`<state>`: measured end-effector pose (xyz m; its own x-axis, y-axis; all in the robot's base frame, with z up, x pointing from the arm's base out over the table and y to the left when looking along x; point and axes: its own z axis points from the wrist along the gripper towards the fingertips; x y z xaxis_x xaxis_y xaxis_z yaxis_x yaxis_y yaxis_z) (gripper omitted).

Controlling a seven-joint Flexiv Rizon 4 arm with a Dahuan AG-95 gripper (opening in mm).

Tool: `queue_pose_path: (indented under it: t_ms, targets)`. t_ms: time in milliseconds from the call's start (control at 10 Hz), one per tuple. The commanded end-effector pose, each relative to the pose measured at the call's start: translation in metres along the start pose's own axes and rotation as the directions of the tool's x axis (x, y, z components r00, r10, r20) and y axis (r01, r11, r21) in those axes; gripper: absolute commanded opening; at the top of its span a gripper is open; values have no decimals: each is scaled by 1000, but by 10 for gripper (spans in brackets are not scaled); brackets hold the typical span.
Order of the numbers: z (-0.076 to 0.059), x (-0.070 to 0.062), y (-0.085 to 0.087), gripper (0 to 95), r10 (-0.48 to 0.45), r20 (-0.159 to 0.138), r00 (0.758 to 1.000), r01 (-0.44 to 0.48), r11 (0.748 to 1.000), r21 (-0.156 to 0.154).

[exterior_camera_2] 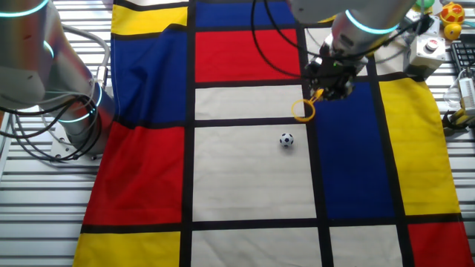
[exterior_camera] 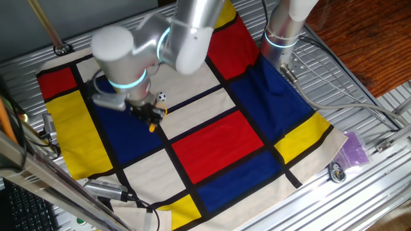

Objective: Attach the bubble ring to the ball

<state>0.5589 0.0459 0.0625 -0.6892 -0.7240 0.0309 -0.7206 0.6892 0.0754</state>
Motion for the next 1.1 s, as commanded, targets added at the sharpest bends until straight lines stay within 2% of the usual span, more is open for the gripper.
queue_pose_path:
  t_ms: [100,400,800,1100]
  targets:
    - [-1,19,-8,0,-16,-1,1000,16,1000,-2]
    - [2,35,-14,0,-29,0,1000,29,1000,-1]
    - [10,45,-18,0,-37,5,999,37,999,-6]
    - [15,53,-15,0,-35,6,999,35,999,-6]
